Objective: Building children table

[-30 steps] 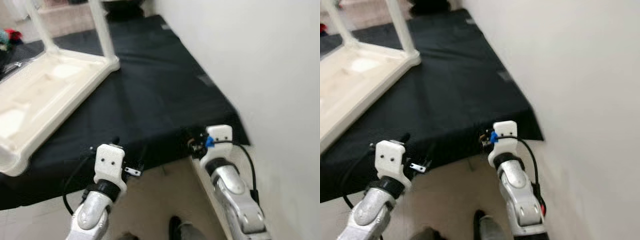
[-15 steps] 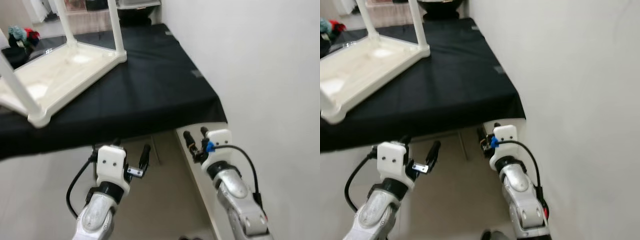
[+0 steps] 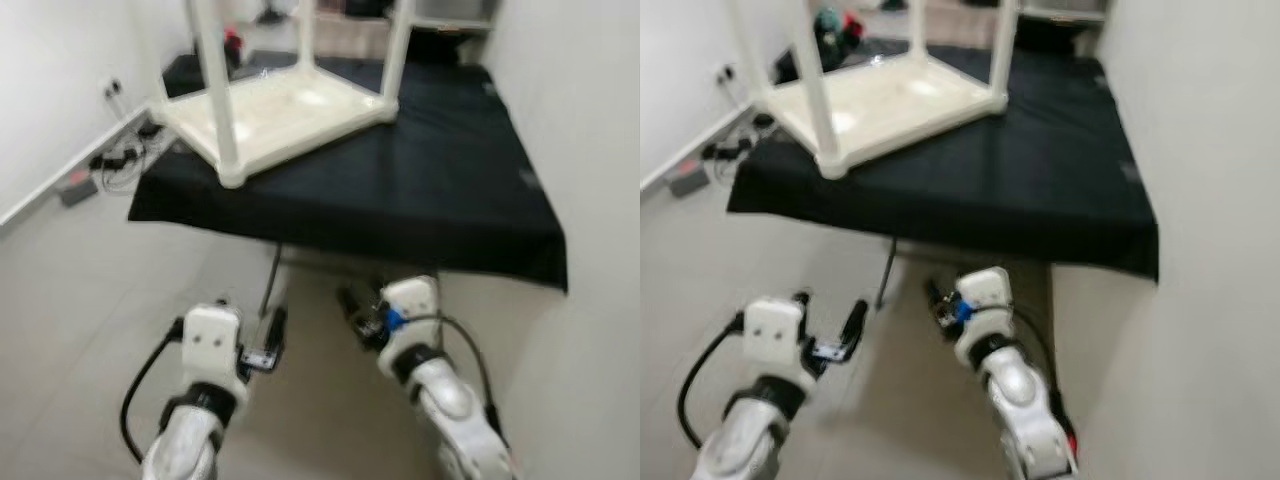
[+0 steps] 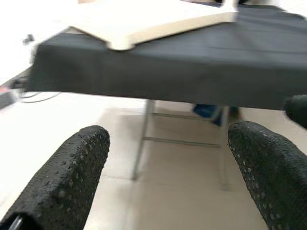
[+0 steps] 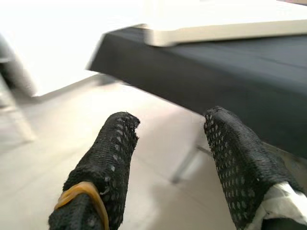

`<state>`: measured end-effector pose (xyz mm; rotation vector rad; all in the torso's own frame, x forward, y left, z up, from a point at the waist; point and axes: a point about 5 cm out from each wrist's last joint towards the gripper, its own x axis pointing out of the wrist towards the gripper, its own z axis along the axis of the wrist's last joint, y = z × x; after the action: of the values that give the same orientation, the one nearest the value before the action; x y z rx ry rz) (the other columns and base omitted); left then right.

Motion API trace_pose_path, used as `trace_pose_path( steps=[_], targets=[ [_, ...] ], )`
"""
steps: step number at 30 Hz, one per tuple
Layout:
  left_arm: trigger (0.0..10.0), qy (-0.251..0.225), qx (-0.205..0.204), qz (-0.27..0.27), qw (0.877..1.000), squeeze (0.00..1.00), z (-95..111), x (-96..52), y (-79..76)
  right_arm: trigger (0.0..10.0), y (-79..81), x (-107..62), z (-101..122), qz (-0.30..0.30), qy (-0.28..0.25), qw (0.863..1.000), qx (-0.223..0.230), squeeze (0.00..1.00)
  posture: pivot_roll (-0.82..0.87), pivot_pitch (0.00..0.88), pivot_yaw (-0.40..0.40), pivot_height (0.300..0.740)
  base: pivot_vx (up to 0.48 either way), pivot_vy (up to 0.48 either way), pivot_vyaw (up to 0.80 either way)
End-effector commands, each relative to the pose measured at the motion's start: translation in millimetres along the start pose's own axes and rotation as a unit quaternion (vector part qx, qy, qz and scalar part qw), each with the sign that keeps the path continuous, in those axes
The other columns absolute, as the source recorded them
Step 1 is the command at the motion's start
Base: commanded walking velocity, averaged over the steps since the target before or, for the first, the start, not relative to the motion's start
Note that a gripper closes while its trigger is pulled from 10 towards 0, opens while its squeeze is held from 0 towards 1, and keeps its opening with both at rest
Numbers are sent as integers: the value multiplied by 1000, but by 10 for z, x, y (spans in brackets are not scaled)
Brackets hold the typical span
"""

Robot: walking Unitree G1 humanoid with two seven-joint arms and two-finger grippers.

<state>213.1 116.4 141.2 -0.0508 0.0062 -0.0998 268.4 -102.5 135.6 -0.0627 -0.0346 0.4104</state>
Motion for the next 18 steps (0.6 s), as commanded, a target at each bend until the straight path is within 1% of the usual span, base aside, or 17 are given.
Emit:
trace_pose_path(
  steps=[1, 2, 3, 5, 9, 16, 18],
  targets=[
    [10000, 15, -8, 2, 1000, 0, -52, -5, -17, 10000, -5, -26, -33, -8, 3, 1000, 8, 0, 29, 142, -37, 740, 0, 480, 0],
    [10000, 15, -8, 2, 1000, 0, -52, -5, -17, 10000, -5, -26, -33, -8, 3, 1000, 8, 0, 29, 142, -37, 740, 0, 480, 0],
    [10000, 17, -10, 2, 1000, 0, -59, -3, -21, 10000, -5, -26, -43, -13, 4, 1000, 19, 0, 28, 142, -37, 740, 0, 480, 0],
    [10000, 21, -11, 4, 1000, 0, -74, 9, -23, 10000, -35, -28, -66, -31, 11, 999, 11, 0, 27, 142, -38, 740, 0, 480, 0],
    [10000, 24, -9, 5, 1000, 0, -89, 23, -26, 10000, -70, -45, -109, -42, 21, 999, -1, 0, 26, 140, -40, 740, 0, 480, 0],
    [10000, 24, -8, -3, 1000, 0, -100, 28, -58, 10000, -66, -101, -169, -50, 25, 998, 10, 0, 25, 136, -39, 740, 0, 480, 0],
    [10000, 24, -9, -4, 1000, 0, -100, 30, -63, 10000, -78, -116, -187, -60, 28, 998, 13, 0, 26, 137, -37, 740, 0, 480, -775]
  ],
)
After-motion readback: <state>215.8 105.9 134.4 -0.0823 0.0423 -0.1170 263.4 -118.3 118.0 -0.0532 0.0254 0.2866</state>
